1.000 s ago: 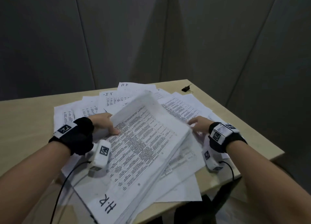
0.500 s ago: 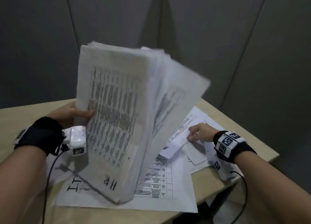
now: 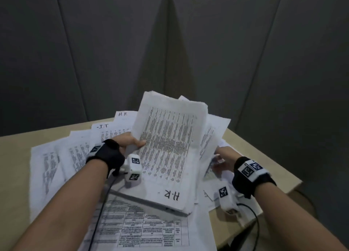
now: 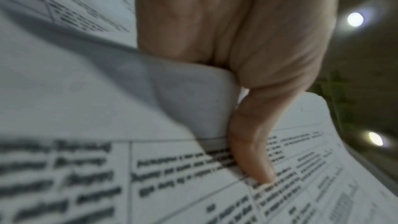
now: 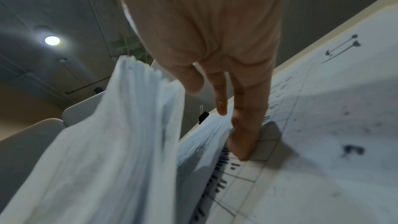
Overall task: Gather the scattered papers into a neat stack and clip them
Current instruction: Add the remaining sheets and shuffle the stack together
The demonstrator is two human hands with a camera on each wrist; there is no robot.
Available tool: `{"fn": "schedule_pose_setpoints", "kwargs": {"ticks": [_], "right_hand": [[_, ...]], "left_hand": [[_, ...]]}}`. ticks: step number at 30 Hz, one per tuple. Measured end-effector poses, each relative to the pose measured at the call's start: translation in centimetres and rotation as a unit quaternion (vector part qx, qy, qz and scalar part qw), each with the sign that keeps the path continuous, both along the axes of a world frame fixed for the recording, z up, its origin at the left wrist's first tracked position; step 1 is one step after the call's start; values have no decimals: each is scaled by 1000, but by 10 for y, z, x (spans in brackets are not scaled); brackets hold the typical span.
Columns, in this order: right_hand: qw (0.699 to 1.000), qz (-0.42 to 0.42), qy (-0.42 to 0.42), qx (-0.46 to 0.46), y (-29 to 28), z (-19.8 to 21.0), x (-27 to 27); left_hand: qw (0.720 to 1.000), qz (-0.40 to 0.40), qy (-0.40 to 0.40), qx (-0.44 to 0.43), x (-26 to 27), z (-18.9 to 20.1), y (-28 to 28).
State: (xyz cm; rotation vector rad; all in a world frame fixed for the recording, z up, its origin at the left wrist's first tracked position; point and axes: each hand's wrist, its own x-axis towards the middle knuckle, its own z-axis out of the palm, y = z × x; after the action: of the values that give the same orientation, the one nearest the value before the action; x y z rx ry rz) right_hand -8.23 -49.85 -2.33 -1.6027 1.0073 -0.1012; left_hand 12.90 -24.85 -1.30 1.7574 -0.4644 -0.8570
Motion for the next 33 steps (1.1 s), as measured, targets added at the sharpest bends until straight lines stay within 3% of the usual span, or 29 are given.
{"fn": "schedule_pose_setpoints", "kwargs": {"ticks": [3, 6, 8, 16, 18, 21, 23, 28, 33], "right_hand": [[998, -33, -7, 50, 4, 3, -1], [997, -31, -12, 72, 7, 5, -6], [997, -35, -2, 71, 9, 3, -7], [983, 85, 113, -119, 4, 10, -8], [960, 78, 162, -212, -12, 16, -9], [892, 82, 302, -326, -36, 12, -13], [881, 87, 321, -335, -44, 9, -16], [894, 98, 310, -308, -41, 16, -13], [900, 121, 274, -316, -38, 21, -12]], "left_hand": [[985, -26, -126, 112, -9, -2, -24], [966, -36, -179, 186, -9, -5, -37], [967, -38, -169, 189, -8, -6, -40], [982, -74, -128, 122, -15, -6, -37], [987, -41, -114, 106, -14, -3, -36], [988, 35, -120, 95, -3, 0, -24], [983, 76, -118, 120, 9, 3, -13], [978, 140, -86, 130, 47, -14, 16], [965, 106, -104, 218, 87, -39, 34]]}}
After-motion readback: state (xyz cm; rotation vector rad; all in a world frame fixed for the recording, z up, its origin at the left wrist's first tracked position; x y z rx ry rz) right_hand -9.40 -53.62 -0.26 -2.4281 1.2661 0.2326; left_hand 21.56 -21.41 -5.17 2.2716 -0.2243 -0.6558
